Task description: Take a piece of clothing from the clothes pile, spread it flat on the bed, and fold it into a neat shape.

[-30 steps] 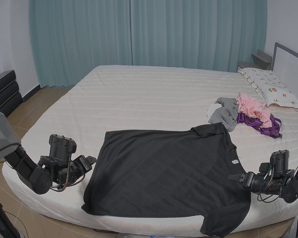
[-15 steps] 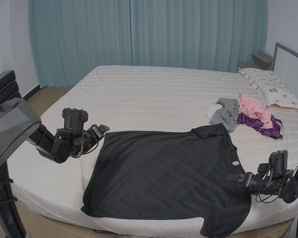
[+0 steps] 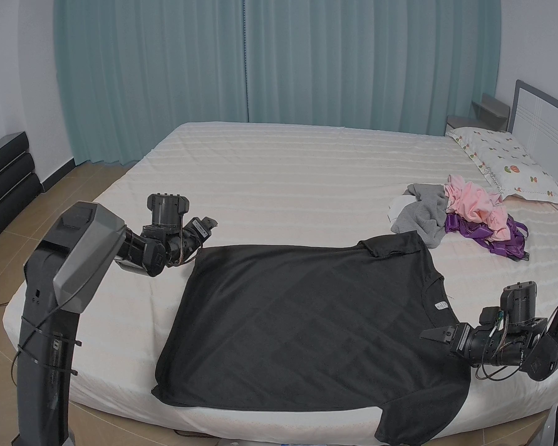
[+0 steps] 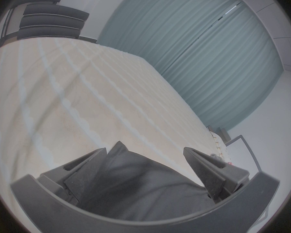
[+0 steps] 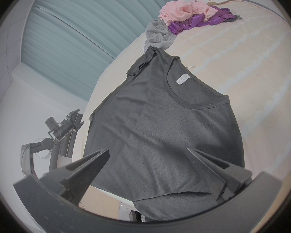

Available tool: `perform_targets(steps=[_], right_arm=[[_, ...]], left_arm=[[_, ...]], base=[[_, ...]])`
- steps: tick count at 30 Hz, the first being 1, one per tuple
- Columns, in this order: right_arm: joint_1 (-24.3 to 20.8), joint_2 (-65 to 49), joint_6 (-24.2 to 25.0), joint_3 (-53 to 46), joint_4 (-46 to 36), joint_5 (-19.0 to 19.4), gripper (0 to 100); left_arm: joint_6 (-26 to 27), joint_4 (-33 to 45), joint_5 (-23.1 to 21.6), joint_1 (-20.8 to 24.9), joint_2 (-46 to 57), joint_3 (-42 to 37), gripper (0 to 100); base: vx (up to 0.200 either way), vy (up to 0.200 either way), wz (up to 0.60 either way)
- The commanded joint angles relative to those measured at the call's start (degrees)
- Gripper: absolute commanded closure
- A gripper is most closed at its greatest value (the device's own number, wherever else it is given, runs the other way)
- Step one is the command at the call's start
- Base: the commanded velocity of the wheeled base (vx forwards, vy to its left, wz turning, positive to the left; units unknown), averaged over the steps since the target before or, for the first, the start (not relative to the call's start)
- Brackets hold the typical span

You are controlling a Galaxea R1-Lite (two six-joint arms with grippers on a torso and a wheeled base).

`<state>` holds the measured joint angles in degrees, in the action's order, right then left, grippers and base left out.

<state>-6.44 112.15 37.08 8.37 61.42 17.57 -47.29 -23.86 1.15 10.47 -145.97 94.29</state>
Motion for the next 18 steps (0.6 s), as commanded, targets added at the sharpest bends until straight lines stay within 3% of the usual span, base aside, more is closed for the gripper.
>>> perform_targets(steps=[1,10,11,18], right_arm=[[-0.7,0.9,0.2,0.1,0.0,0.1,0],[-0.6,0.9,0.2,0.0,0.1,0.1,0],[-0.6,0.9,0.2,0.0,0.0,0.1,0],[-0.6,0.8,0.2,-0.2,0.1,0.0,0]], left_arm=[[0.0,1.7,0.0,-0.9,-8.8,6.5,0],[0.0,1.9,-0.6,-0.9,-10.6,9.9,0],[-0.1,1.9,-0.5,-0.9,-10.6,10.3,100],[0.0,1.9,0.2,-0.8,-11.2,12.5,100]], base=[[0.0,0.0,0.0],[0.0,0.0,0.0],[0.0,0.0,0.0],[0.0,0.0,0.0]])
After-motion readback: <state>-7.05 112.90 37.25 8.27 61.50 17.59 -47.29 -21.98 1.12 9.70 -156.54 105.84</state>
